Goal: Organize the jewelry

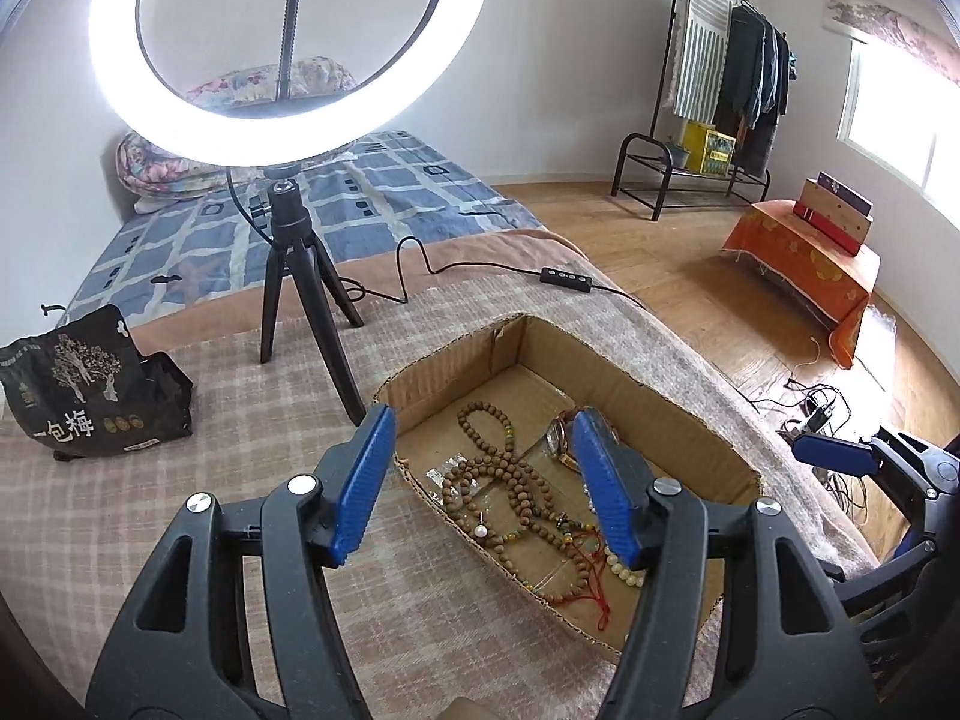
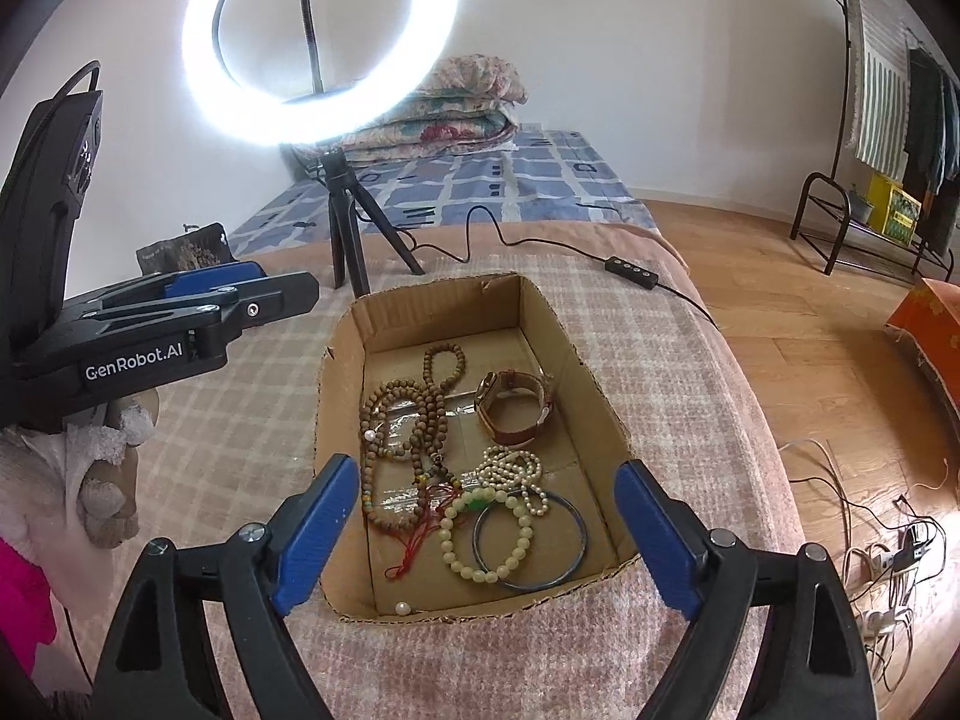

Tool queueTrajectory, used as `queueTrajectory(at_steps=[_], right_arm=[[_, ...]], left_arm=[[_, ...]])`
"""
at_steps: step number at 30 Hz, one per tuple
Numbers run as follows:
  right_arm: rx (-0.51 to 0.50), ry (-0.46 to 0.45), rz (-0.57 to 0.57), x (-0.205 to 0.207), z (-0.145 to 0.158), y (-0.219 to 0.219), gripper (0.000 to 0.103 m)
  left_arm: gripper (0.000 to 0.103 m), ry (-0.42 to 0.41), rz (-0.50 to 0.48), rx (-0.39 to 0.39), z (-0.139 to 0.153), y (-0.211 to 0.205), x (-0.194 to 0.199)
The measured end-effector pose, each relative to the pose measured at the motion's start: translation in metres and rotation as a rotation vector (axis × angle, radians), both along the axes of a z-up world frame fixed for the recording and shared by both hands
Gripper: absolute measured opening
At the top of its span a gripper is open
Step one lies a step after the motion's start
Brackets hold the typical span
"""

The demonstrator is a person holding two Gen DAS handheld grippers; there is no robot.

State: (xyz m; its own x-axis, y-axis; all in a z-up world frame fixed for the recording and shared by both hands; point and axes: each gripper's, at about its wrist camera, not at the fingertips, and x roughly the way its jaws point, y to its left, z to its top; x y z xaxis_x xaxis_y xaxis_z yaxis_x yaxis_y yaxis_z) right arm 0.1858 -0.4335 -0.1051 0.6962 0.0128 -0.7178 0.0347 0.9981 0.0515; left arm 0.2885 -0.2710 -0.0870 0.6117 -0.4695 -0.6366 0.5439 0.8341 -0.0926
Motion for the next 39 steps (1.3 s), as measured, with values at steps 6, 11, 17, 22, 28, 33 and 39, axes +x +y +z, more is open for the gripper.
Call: queueTrajectory(at_steps=[6, 11, 17, 22, 28, 33, 39], right_arm=[[-0.005, -0.025, -0.008, -0.013, 0.016, 0.007, 0.089], [-0.029, -0.064, -0.012, -0.03, 0.035, 0.018, 0.089], [-0.055, -0.123, -0.03, -0.058, 0.062, 0.033, 0.091], [-0.055, -0.161, -0.04, -0.081, 0.08, 0.045, 0.094], [-0.09, -0.218, -0.045, -0.11, 0.101, 0.063, 0.1], [-0.117, -0.244, -0.046, -0.129, 0.111, 0.077, 0.103], [-0.125, -0.252, -0.059, -0.145, 0.115, 0.085, 0.103]], left_arm=[[0.064, -0.034, 0.004, 0.005, 0.016, 0.015, -0.017], [0.064, -0.057, 0.017, -0.001, 0.033, 0.035, -0.037], [0.064, -0.083, 0.039, 0.002, 0.05, 0.065, -0.067], [0.064, -0.097, 0.063, 0.006, 0.061, 0.089, -0.098], [0.08, -0.122, 0.088, -0.013, 0.073, 0.116, -0.139], [0.08, -0.126, 0.105, -0.018, 0.082, 0.13, -0.162], [0.088, -0.139, 0.123, -0.023, 0.087, 0.143, -0.186]])
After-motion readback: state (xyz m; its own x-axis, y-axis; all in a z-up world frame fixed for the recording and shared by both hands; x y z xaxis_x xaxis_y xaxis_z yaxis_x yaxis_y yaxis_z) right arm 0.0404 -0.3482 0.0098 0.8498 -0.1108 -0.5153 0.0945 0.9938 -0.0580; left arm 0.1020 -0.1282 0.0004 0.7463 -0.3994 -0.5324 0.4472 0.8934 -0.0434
